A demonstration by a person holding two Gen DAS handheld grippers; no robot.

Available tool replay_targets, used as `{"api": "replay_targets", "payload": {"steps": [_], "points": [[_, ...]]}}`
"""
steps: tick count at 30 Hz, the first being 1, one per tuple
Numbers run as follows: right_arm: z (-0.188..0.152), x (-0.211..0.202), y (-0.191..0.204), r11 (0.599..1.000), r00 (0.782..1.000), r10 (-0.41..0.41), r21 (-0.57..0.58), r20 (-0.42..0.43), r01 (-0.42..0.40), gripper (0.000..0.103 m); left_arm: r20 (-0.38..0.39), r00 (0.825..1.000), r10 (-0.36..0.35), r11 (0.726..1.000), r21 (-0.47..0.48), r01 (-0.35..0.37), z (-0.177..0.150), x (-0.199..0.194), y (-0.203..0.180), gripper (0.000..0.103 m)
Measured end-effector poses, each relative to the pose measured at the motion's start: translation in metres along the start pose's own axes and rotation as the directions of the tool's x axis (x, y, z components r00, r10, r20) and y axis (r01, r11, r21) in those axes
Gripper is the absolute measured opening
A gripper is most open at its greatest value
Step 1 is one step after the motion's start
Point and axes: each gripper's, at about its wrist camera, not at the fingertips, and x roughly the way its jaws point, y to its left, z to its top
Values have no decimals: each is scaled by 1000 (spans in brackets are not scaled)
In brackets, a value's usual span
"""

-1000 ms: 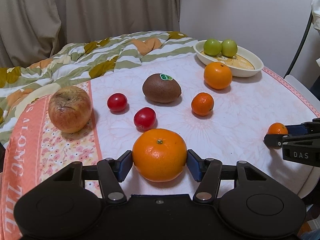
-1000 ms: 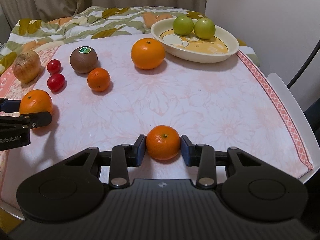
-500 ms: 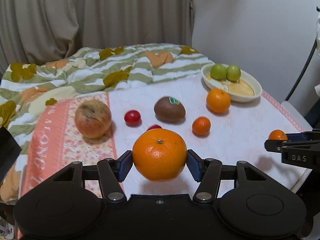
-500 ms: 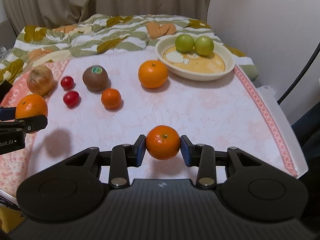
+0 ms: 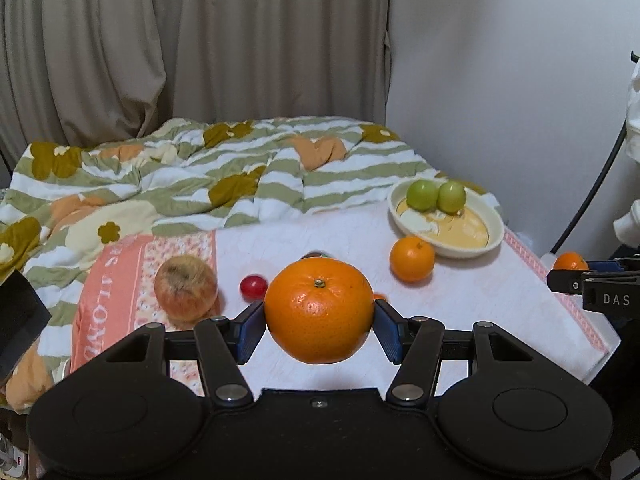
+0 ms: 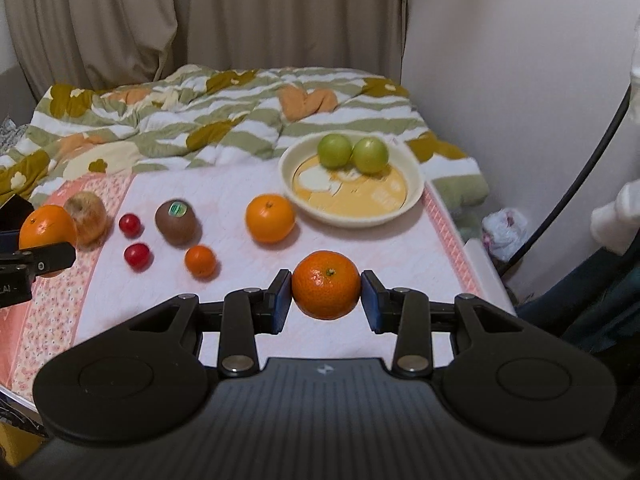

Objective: Organize fruits
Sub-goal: 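Carry the orange and mandarin toward the white bowl with both tools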

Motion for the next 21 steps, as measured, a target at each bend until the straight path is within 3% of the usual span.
{"api": "replay_targets", "payload": {"steps": [8, 21], "points": [[31, 8, -49, 994, 995, 102, -51, 13, -101, 52, 21, 998, 52, 994, -93, -50, 30, 8, -42, 62], [82, 69, -118, 962, 972, 231, -159, 35, -223, 52, 25, 993, 114, 980, -168, -108, 78, 63, -114, 62]]}}
